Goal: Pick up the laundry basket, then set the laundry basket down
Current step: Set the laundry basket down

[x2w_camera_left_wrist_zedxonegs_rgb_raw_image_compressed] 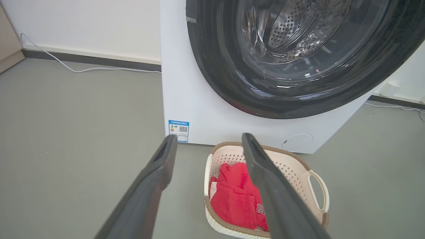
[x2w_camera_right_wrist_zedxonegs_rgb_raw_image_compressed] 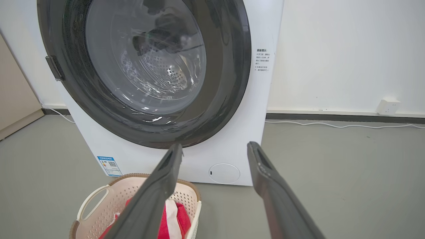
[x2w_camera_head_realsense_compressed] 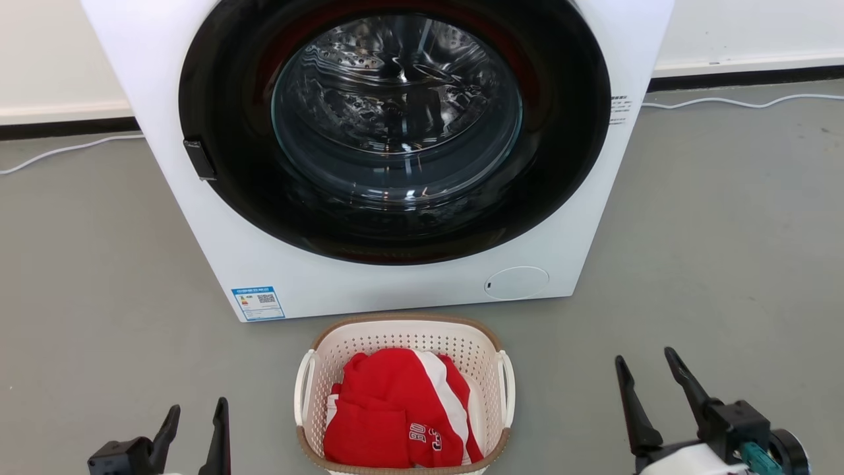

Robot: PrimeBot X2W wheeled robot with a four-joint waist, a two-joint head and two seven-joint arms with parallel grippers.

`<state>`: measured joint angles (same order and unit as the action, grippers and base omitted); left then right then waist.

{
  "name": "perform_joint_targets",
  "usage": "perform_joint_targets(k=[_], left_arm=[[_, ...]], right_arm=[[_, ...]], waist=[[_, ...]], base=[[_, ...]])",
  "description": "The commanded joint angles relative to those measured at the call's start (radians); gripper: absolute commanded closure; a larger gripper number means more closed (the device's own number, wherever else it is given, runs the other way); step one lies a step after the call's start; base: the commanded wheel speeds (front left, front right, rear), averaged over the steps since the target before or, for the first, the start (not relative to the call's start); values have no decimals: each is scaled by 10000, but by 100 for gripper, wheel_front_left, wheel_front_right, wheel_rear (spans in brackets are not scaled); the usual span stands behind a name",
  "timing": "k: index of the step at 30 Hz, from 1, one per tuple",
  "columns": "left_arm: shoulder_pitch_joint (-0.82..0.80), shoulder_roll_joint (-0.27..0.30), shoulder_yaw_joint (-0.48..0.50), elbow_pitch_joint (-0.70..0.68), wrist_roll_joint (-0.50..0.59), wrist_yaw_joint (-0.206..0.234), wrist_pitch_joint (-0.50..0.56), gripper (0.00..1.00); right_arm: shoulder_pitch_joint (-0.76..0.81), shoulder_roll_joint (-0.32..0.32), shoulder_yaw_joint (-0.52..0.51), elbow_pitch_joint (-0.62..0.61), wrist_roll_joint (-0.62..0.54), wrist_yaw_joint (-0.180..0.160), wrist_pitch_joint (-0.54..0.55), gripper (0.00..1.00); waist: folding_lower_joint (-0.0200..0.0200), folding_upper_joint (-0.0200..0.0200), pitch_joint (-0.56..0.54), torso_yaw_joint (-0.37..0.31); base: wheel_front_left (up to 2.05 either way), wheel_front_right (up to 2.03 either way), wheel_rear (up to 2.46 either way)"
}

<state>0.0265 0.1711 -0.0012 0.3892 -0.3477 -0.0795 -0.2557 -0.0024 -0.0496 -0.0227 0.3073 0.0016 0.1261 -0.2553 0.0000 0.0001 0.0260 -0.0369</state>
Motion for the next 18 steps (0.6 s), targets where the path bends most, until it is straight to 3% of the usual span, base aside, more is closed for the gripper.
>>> perform_joint_targets(k=[1,18], left_arm=[[-133,68,438,-377,152,-52,-61,0],[1004,-672,1562,-1401,224,-178,-61,0]], right_arm=[[35,-6,156,-433,15,46,-65,0],[1048,-6,-183,-1211,50,46,-65,0]], waist=[[0,-1,-60,-15],[0,-1,-415,-35]], base=[[0,0,0],[0,0,0]])
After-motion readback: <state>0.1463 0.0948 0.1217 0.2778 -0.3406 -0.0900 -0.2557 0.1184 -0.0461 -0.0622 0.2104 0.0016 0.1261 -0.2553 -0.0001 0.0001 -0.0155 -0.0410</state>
